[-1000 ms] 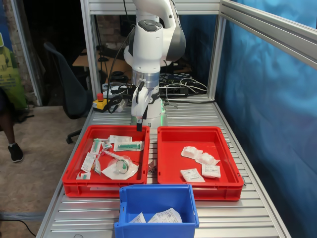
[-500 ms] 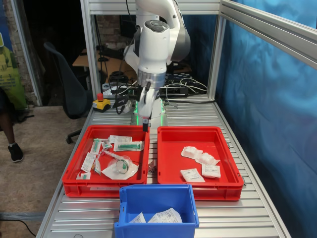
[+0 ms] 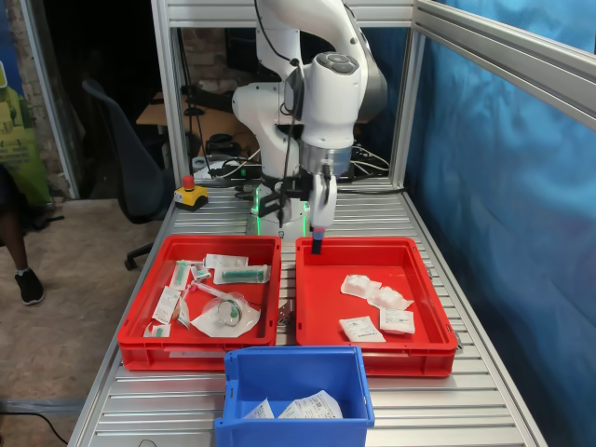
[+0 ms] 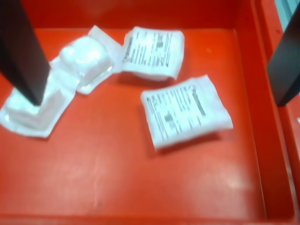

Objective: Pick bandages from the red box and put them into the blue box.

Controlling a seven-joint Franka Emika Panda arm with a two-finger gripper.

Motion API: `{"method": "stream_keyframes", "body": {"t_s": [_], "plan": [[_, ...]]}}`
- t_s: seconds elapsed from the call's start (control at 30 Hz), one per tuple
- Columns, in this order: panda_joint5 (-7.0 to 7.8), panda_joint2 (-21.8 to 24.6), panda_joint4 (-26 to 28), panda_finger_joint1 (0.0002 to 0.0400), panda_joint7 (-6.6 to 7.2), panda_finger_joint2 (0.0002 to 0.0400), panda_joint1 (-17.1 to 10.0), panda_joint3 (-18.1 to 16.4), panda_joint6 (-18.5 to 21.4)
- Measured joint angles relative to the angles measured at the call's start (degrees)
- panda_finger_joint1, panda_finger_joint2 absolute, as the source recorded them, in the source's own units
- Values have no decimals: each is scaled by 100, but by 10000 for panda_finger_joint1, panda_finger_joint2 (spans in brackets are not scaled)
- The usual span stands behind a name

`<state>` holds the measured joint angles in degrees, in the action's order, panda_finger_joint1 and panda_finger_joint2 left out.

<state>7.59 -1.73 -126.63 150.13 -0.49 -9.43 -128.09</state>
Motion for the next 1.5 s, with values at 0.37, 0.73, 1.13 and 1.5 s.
{"method": "stream_keyframes", "body": {"t_s": [0.37,0.73,1.13,1.5], "plan": [[-129,-342,-210,400,0,400,375,-43,-374],[-440,-614,-768,400,0,400,491,-58,-1129],[-513,-665,-1525,400,0,400,491,-58,-1829],[-520,-670,-1881,400,0,400,527,-59,-2185]]}}
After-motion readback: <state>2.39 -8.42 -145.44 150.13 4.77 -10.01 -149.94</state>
